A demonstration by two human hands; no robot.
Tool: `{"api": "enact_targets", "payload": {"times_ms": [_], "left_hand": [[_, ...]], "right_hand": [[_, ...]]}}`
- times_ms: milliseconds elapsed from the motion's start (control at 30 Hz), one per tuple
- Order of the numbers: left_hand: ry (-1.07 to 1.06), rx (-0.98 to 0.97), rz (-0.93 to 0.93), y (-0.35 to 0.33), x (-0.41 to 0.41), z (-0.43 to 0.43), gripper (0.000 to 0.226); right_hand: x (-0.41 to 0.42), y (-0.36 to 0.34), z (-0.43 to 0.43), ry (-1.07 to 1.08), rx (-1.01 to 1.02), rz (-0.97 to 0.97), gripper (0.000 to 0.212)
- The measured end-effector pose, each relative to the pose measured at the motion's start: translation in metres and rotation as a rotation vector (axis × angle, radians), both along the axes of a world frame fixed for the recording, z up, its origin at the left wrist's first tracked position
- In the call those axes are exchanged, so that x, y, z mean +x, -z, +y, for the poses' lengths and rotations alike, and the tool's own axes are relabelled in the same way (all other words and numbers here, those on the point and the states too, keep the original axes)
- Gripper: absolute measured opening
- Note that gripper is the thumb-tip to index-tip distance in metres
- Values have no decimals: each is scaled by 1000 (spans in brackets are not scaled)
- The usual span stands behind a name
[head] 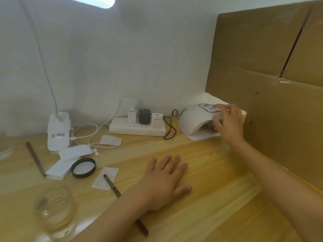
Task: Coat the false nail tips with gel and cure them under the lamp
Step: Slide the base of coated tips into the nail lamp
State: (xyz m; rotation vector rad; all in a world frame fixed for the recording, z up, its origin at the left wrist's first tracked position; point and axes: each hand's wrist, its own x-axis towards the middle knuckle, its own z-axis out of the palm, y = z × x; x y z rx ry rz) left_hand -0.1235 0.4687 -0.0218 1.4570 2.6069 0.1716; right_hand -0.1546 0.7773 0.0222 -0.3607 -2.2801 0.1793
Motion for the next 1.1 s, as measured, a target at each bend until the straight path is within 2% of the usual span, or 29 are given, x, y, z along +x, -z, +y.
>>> {"api": "enact_targets", "payload": {"times_ms": [100, 233, 500, 633, 700, 967, 1100], "left_hand": [[4, 3, -3, 0, 0, -1, 70], [1, 4, -7, 1, 0, 0, 70], [-24, 20, -13, 2, 2, 3, 67], [-25, 27, -15, 2, 1, 3, 67], [-23, 33, -15, 3, 1, 3, 67], [-27, 50, -1, 8, -1, 5, 68], [-28, 82, -3, 10, -2, 5, 68]], "right_hand": [[-20, -16, 1, 13, -22, -232, 37], [-31, -22, 7, 36, -74, -325, 43], [-34, -20, 2, 55, -149, -263, 40], [-35, -26, -2, 83, -237, -337, 78], [-33, -29, -4, 85, -252, -364, 86], [-35, -22, -42, 51, -174, -294, 83], [-39, -18, -53, 82, -210, -285, 81]]}}
